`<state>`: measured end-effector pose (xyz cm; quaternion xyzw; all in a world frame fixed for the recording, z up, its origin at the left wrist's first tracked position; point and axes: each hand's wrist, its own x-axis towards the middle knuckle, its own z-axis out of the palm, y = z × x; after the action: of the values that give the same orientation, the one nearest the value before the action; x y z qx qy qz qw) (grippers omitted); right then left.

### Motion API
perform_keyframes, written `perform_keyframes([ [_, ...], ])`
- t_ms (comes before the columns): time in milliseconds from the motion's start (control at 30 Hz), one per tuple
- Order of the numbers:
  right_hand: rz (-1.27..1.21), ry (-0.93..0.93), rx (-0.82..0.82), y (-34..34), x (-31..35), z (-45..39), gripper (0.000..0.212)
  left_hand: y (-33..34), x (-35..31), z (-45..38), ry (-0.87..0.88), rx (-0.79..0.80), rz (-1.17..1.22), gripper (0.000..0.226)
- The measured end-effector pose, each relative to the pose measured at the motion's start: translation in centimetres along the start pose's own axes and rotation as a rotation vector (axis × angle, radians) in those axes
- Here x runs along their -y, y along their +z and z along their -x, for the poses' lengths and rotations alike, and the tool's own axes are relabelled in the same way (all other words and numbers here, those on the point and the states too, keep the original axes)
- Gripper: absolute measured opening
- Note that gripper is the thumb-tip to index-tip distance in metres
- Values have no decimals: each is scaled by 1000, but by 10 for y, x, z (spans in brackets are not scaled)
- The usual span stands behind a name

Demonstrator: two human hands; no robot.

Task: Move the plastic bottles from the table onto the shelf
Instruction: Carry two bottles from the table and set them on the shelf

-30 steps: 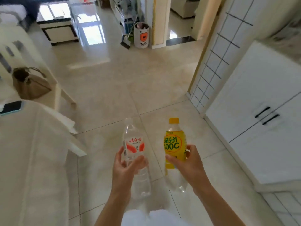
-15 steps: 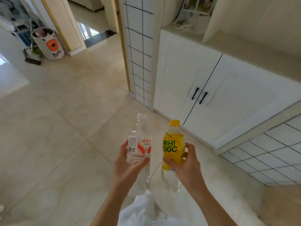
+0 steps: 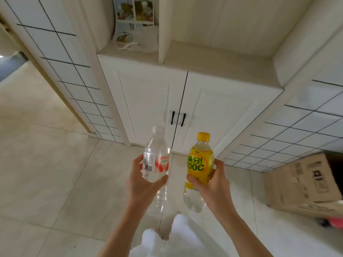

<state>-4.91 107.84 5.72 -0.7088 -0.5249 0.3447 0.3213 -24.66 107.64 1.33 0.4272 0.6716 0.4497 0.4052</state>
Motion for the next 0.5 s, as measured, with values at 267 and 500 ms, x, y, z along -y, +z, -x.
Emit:
perform_keyframes([
  [267,-10,64,-131,-20,4,-88,60,59,-31,-87,51,116,-131,80],
  [500,22,37,-121,-52,20,-206,67,128,-89,-181,117,127,-187,80],
])
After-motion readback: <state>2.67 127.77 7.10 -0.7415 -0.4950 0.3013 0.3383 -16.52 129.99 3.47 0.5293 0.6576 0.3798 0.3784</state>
